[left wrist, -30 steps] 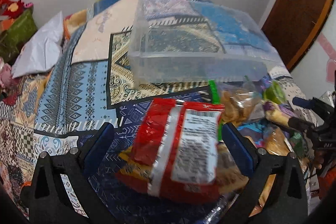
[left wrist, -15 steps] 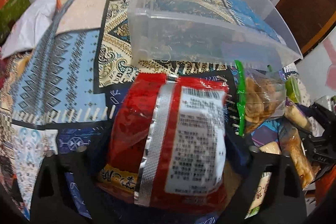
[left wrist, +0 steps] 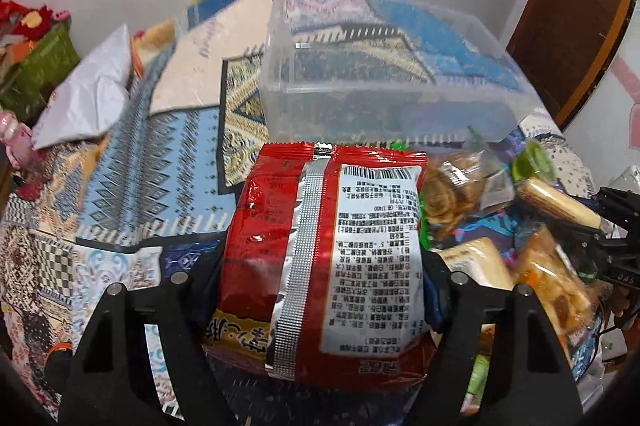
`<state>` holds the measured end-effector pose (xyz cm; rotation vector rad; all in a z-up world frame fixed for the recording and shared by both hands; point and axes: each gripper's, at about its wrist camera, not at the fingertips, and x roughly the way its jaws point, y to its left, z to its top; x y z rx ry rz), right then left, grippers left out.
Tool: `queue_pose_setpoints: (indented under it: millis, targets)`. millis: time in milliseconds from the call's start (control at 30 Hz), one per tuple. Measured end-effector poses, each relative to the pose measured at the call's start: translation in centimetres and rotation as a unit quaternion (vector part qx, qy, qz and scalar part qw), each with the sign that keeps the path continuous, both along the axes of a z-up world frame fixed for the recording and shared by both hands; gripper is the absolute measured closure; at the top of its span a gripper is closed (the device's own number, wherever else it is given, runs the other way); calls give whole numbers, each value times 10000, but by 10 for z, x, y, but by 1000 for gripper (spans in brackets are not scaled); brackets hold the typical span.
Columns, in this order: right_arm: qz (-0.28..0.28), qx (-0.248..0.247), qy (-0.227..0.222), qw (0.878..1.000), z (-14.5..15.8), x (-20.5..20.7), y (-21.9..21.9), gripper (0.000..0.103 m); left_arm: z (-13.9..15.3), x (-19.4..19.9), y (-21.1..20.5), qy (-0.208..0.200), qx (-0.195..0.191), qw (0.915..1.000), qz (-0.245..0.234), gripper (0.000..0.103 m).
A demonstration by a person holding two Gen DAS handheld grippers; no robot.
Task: Organize snacks
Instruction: 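Grasp the red chip bag with the left tool while the right tool reaches toward the purple-labelled cake bar, then grasp the purple-labelled cake bar with the right tool while the left tool lifts the red bag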
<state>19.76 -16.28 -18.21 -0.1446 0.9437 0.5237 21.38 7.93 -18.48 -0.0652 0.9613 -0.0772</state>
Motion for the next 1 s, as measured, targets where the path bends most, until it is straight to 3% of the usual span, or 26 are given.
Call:
queue_pose_setpoints:
  millis: [133, 367, 533, 600, 667, 700, 833, 933, 1000]
  targets:
    - [-27, 79, -170, 9998, 14, -5, -2, 80, 22, -13, -2, -279, 41, 9996, 35, 28]
    - [-58, 112, -282, 9995, 27, -6, -3, 84, 55, -26, -14, -715, -6, 9974, -34, 28]
    - [-21, -66, 14, 10000, 16, 2, 2, 84, 68, -30, -21, -890, -45, 9959, -150, 28]
    - [100, -229, 267, 9993, 7, 10, 8, 77, 69, -31, -23, -887, -80, 9958, -198, 28]
    - [114, -423, 254, 9987, 1, 17, 11, 54, 68, -33, -26, -874, -82, 9959, -239, 28]
    - [142, -528, 263, 9982, -2, 21, 13, 52, 68, -33, -26, -869, -81, 9959, -250, 28]
    - [298, -774, 511, 9952, -16, 36, 17, 51, 64, -35, -27, -836, -94, 9961, -277, 28]
    - [364, -620, 809, 9941, -27, 47, 14, 51, 61, -34, -26, -803, -119, 9964, -257, 28]
    - [396, -561, 776, 9946, -27, 47, 13, 53, 59, -33, -26, -782, -153, 9965, -250, 28]
